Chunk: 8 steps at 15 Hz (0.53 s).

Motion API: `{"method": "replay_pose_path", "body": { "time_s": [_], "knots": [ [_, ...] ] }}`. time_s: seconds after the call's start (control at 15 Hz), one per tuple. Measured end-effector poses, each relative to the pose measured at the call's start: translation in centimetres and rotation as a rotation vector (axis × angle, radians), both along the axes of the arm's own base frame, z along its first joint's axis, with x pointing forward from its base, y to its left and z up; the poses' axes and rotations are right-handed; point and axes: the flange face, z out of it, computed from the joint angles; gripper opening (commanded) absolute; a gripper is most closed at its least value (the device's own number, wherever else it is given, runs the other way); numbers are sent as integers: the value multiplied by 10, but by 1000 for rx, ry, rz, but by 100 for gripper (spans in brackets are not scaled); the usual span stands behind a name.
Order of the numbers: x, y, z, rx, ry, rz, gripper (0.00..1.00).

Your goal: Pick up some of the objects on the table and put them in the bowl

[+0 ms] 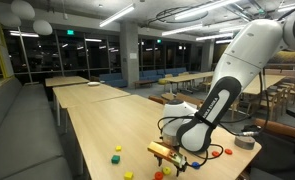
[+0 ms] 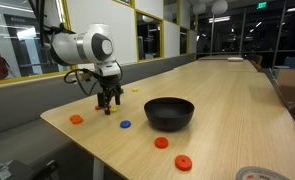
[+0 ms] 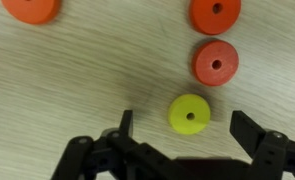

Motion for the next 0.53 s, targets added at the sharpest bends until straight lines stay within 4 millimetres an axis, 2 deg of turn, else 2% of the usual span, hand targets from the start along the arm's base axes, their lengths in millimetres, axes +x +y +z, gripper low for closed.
{"method": "replay_pose_path", "body": {
  "time_s": [0.53],
  "knots": [
    [-2, 1, -2, -5, 15, 5, 100]
  ]
}}
